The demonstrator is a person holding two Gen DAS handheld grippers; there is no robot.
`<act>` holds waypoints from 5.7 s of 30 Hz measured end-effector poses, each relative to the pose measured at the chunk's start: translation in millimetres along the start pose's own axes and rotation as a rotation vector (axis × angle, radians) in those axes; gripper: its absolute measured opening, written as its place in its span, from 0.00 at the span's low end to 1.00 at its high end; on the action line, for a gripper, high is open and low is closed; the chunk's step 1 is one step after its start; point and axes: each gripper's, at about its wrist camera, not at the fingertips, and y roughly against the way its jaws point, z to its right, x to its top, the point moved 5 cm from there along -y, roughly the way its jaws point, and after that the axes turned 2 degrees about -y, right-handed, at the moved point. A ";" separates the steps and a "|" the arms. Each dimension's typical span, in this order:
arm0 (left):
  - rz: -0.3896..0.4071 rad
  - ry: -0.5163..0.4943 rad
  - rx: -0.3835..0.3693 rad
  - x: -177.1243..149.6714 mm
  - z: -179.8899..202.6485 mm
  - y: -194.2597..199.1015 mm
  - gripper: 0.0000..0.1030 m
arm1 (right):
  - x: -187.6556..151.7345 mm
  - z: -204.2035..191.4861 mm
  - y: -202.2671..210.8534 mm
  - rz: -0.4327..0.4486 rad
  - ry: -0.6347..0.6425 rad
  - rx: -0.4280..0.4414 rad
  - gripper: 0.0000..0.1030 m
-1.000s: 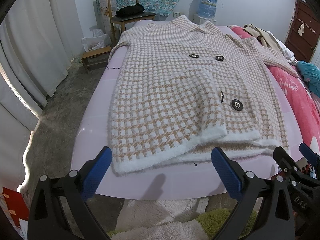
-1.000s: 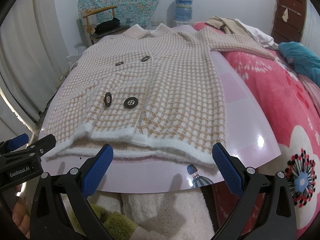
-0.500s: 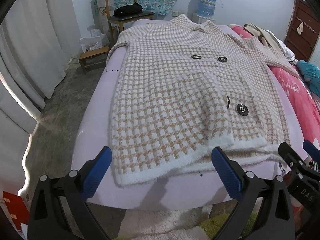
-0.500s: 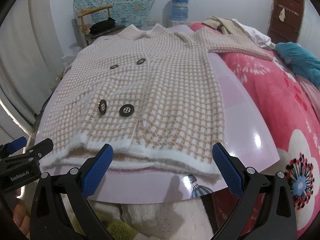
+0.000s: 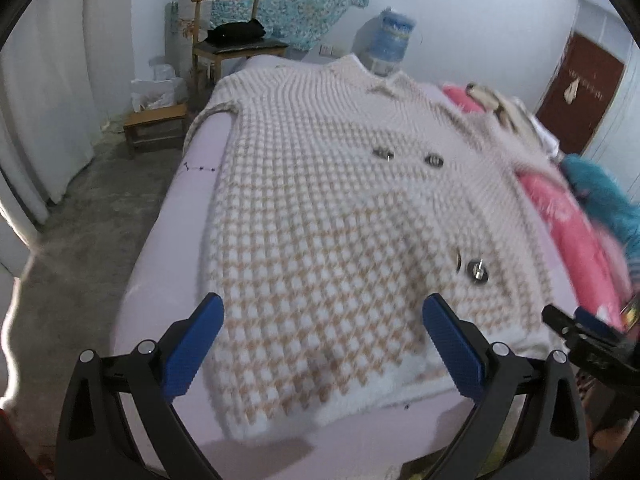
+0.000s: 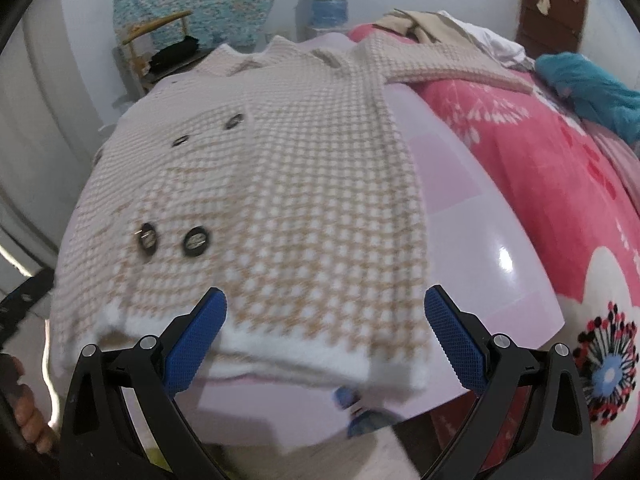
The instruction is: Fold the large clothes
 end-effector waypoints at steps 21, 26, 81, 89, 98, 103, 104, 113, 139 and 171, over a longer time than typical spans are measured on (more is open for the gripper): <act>-0.090 0.117 0.131 -17.2 -67.5 -37.3 0.60 | 8.2 58.9 -38.7 -0.166 -0.149 0.239 0.63; -0.100 0.102 0.148 -21.7 -65.1 -41.6 0.53 | 2.6 49.5 -31.4 -0.181 -0.101 0.232 0.48; 0.059 0.498 -0.135 90.8 -164.2 -31.7 0.62 | 90.0 -143.8 -69.8 -0.050 0.390 0.352 0.67; -0.115 1.084 -0.480 56.6 -247.2 -131.4 0.63 | 78.4 -146.6 -91.3 -0.119 0.412 0.312 0.67; -0.177 1.544 -0.776 18.6 -283.7 -215.3 0.69 | 90.0 -152.2 -104.9 -0.148 0.409 0.290 0.69; -0.330 1.717 -0.809 -5.1 -283.8 -259.3 0.69 | 96.0 -153.1 -107.6 -0.150 0.402 0.278 0.69; -0.342 1.725 -0.810 -6.1 -282.6 -264.1 0.69 | 97.6 -152.9 -108.8 -0.151 0.398 0.274 0.69; -0.282 1.741 -0.763 3.4 -304.4 -285.0 0.35 | 104.6 -148.4 -111.0 -0.140 0.384 0.246 0.69; 0.194 -0.212 -0.069 201.2 39.3 -57.0 0.24 | 114.2 -77.7 -68.5 -0.011 0.228 0.246 0.69; -0.113 -0.152 0.058 91.5 8.2 -152.7 0.95 | 92.2 -51.5 -114.0 -0.130 0.220 0.191 0.92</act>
